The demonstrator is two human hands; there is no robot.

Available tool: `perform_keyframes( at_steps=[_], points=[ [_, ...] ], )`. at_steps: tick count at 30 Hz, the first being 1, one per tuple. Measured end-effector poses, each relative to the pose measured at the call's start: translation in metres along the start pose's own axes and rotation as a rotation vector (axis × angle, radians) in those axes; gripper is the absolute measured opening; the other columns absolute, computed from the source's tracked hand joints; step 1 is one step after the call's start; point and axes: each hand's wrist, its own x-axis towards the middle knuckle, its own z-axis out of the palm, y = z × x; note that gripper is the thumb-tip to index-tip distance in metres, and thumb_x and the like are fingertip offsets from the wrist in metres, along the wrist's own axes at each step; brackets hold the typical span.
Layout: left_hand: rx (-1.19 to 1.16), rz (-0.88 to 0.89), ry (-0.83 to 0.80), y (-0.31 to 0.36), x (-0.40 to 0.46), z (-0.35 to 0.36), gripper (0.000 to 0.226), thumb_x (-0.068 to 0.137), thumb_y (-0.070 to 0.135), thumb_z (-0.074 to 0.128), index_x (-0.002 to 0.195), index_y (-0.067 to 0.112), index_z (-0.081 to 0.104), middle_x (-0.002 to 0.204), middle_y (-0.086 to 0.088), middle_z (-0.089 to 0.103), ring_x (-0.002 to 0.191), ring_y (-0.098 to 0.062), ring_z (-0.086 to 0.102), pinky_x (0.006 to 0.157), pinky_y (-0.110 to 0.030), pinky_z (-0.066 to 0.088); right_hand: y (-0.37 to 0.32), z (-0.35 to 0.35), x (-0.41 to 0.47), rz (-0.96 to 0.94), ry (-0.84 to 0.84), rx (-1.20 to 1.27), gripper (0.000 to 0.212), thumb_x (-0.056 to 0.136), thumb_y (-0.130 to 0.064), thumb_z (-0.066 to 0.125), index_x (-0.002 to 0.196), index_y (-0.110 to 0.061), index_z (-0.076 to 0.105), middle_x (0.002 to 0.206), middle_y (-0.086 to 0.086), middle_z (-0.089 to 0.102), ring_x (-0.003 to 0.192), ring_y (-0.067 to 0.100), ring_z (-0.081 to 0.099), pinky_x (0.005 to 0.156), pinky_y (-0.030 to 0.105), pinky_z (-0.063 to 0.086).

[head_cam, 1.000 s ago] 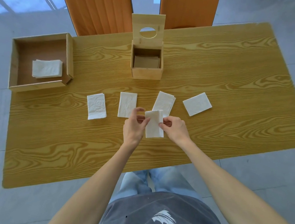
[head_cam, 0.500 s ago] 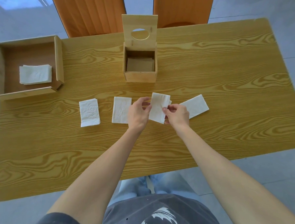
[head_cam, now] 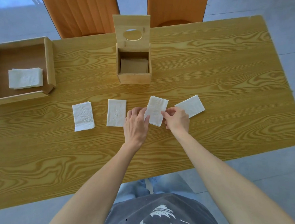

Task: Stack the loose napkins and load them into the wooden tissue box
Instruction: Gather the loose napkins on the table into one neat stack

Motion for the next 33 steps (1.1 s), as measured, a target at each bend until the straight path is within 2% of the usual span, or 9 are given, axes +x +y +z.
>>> perform_keyframes(
  at_steps=[3,5,8,12,15,18,24,27,33],
  points=[
    [-0.065,-0.117,-0.006,0.002,-0.005,0.000,0.040,0.098,0.033,0.058,0.136,0.021,0.057,0.115,-0.001,0.061,0.105,-0.021,0.057,0.074,-0.035,0.052,0.007,-0.018,-0.002,0.085,0.144,0.027,0.033,0.087,-0.044,0.069,0.109,-0.021,0.067,0.095,-0.006,0.071,0.090,0.022,0.069,0.077,0.038,0.056],
    [-0.144,-0.204,-0.014,0.004,-0.004,-0.001,0.039,0.097,0.037,0.058,0.133,0.024,0.059,0.106,0.004,0.063,0.097,-0.018,0.060,0.073,-0.034,0.051,0.014,-0.032,0.001,0.165,0.266,0.071,0.040,0.088,-0.042,0.068,0.121,-0.020,0.060,0.112,-0.003,0.065,0.102,0.021,0.064,0.079,0.032,0.047],
    [-0.201,-0.281,-0.008,0.005,0.000,-0.001,0.029,0.094,0.040,0.061,0.121,0.028,0.065,0.095,0.010,0.066,0.092,-0.015,0.063,0.073,-0.036,0.053,0.021,-0.043,0.010,0.317,0.364,0.169,0.057,0.087,-0.041,0.070,0.133,-0.014,0.050,0.130,0.005,0.056,0.111,0.026,0.060,0.088,0.035,0.046],
    [-0.228,-0.337,-0.021,0.006,0.002,0.001,0.022,0.091,0.040,0.064,0.111,0.031,0.067,0.091,0.012,0.069,0.090,-0.014,0.065,0.072,-0.037,0.054,0.016,-0.047,0.018,0.479,0.360,0.369,0.047,0.079,-0.037,0.078,0.111,-0.007,0.060,0.113,0.009,0.066,0.095,0.030,0.066,0.088,0.045,0.056],
    [-0.238,-0.352,-0.039,0.007,0.001,0.001,0.021,0.090,0.040,0.066,0.109,0.031,0.068,0.090,0.012,0.069,0.089,-0.014,0.065,0.072,-0.036,0.054,0.012,-0.047,0.022,0.494,0.340,0.418,0.021,0.080,-0.022,0.078,0.086,-0.008,0.063,0.087,0.005,0.065,0.082,0.026,0.063,0.082,0.042,0.058],
    [-0.239,-0.358,-0.048,0.007,0.000,0.000,0.020,0.090,0.038,0.067,0.108,0.030,0.068,0.089,0.010,0.070,0.088,-0.015,0.065,0.070,-0.034,0.051,0.008,-0.047,0.023,0.505,0.319,0.425,0.030,0.081,-0.013,0.076,0.066,-0.016,0.051,0.075,0.002,0.055,0.077,0.025,0.059,0.074,0.035,0.055],
    [-0.247,-0.363,-0.043,0.007,-0.001,0.000,0.020,0.089,0.039,0.067,0.107,0.029,0.069,0.089,0.010,0.071,0.090,-0.015,0.065,0.072,-0.034,0.051,0.011,-0.042,0.024,0.415,0.321,0.436,0.009,0.085,-0.018,0.071,0.090,-0.016,0.064,0.096,0.003,0.069,0.084,0.022,0.067,0.076,0.034,0.057],
    [-0.256,-0.365,-0.045,0.006,0.000,0.001,0.019,0.089,0.040,0.067,0.105,0.030,0.069,0.088,0.011,0.070,0.091,-0.015,0.065,0.073,-0.035,0.053,0.009,-0.043,0.023,0.311,0.343,0.464,0.016,0.089,-0.019,0.068,0.104,-0.017,0.065,0.097,-0.002,0.069,0.090,0.019,0.069,0.082,0.036,0.058],
    [-0.267,-0.362,-0.065,0.006,0.000,-0.002,0.019,0.089,0.039,0.068,0.105,0.030,0.068,0.083,0.014,0.065,0.093,-0.015,0.065,0.075,-0.036,0.053,-0.005,-0.046,0.020,0.082,0.274,0.566,0.020,0.088,-0.019,0.071,0.107,-0.019,0.066,0.097,-0.004,0.073,0.091,0.012,0.072,0.083,0.038,0.061]
  ],
)
